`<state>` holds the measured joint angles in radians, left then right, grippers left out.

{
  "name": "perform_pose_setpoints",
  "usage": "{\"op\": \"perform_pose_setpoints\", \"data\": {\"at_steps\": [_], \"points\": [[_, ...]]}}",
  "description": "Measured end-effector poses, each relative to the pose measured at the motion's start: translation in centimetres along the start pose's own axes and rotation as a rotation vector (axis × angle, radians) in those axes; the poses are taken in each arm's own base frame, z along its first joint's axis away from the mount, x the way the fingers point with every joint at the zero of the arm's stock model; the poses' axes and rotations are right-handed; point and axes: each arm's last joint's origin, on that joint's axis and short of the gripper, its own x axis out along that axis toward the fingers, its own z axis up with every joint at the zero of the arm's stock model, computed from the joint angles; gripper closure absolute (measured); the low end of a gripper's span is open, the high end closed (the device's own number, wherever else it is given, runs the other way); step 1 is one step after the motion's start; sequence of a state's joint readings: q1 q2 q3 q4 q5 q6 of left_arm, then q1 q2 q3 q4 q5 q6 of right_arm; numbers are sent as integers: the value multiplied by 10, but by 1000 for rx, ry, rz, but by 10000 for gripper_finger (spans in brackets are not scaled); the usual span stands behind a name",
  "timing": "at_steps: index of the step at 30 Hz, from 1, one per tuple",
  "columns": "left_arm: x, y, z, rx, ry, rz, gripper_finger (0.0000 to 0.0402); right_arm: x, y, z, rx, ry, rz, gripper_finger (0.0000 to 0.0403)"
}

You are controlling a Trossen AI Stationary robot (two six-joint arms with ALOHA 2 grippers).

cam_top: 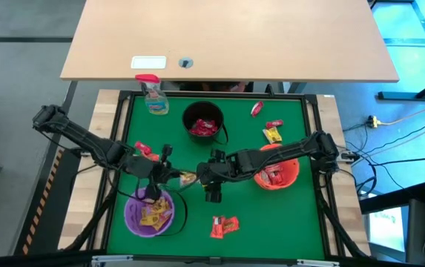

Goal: Sort candy
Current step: Put the yellow candy into the violet bucket

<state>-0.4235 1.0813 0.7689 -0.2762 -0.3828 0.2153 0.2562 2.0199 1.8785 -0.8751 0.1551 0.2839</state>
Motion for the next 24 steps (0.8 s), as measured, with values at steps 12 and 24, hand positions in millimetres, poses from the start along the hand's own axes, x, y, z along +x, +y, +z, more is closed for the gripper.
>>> {"op": "perform_pose_setpoints", "data": {"at_steps": [12,24], "points": [[-51,-1,34,-146,113,-245,401,-41,26,-22,-5,55,-76,158],[-88,-27,39,-372,298,-459,401,-52,59,-38,-101,-12,-222,166]]}}
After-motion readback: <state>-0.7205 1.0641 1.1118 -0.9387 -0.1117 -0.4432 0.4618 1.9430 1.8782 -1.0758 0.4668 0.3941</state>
